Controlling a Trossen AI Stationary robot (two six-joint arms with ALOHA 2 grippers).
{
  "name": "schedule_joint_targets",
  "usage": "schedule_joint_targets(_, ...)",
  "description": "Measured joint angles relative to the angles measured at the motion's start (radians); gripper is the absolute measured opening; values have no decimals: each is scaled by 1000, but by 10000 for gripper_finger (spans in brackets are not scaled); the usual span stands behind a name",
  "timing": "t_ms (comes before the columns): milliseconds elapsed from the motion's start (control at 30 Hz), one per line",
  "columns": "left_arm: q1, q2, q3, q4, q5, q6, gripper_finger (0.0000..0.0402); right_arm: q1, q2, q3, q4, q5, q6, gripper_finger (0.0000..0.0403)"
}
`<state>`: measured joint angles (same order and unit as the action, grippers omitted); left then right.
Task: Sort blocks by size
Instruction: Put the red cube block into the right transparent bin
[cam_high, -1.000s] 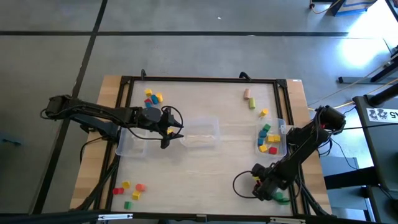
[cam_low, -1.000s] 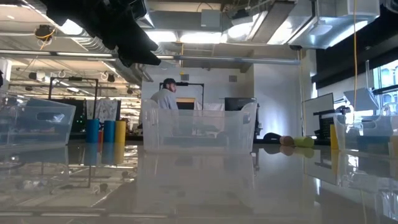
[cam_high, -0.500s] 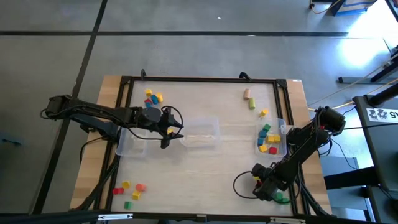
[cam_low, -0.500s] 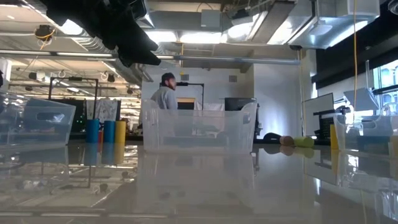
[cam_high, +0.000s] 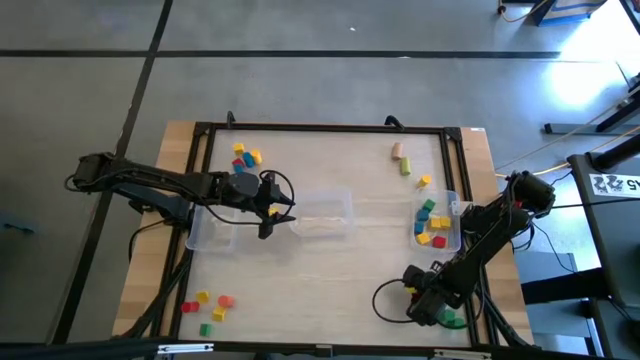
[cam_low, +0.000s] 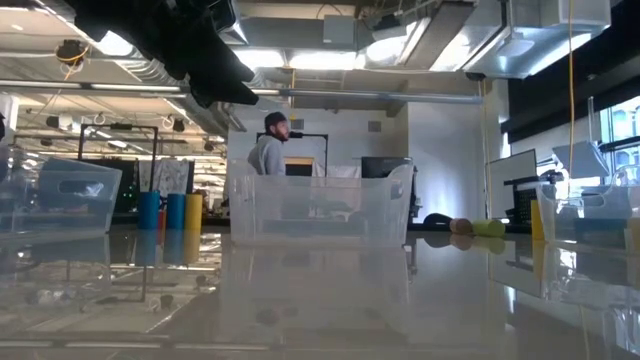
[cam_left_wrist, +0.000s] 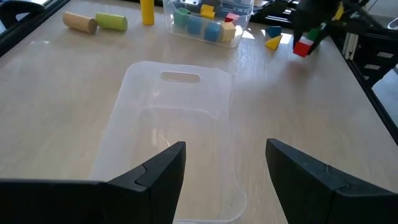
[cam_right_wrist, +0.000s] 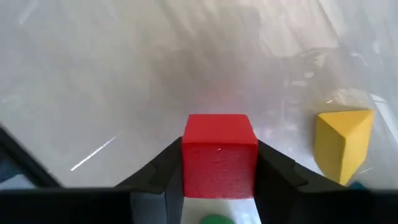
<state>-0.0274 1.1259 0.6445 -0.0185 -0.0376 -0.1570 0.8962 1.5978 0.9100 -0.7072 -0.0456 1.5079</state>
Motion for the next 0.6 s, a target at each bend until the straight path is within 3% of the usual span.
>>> schedule_joint_targets(333,0,0,0,1,0,1,219,-6,-2,109,-98,74,-83,140)
schedule_joint_targets(600,0,0,0,1,0,0,219,-98,-2,157,-133,107,-263,140)
